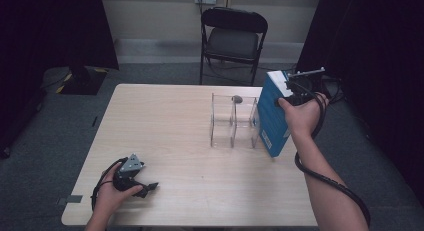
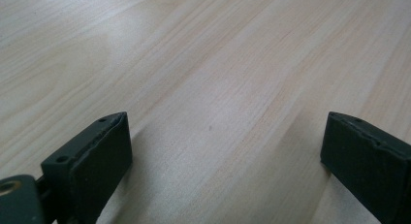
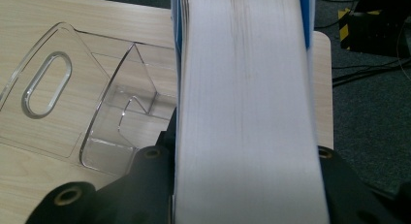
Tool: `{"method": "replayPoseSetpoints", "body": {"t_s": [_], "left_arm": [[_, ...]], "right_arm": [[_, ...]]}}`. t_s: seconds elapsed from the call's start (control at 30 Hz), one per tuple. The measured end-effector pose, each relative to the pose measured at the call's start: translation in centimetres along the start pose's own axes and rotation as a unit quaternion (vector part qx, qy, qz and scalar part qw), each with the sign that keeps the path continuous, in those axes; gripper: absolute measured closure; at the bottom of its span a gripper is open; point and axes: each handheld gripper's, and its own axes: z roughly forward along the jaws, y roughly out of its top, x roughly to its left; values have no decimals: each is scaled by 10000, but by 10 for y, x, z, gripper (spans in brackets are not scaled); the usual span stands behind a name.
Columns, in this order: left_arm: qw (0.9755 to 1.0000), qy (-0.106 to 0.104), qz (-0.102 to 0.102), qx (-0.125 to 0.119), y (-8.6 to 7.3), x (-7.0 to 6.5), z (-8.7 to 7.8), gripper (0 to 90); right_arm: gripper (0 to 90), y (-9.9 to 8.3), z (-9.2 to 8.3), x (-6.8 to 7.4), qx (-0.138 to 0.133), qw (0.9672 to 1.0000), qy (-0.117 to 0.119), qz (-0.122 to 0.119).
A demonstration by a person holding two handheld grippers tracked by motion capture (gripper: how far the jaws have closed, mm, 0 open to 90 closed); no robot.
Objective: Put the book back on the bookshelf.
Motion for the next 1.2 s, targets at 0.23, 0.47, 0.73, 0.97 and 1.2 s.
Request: {"method": "replayPoseSetpoints", "body": {"t_s": [0.23,0.47,0.73,0.97,1.2], "left_arm": [[10000,10,-3,-28,0,0,0,39],[10000,9,-1,-29,0,0,1,39],[10000,13,-2,-28,0,0,0,39],[10000,9,-3,-29,0,0,0,39],[10000,11,-4,-30,0,0,1,39]], "right_arm": [[618,0,2,-1,-53,9999,20,131],[618,0,6,-2,-53,9999,-10,123],[617,0,8,-3,-69,9998,-55,178],[617,-2,12,-3,-125,9998,-14,171],[617,-1,15,-2,-139,9998,-42,125]]}}
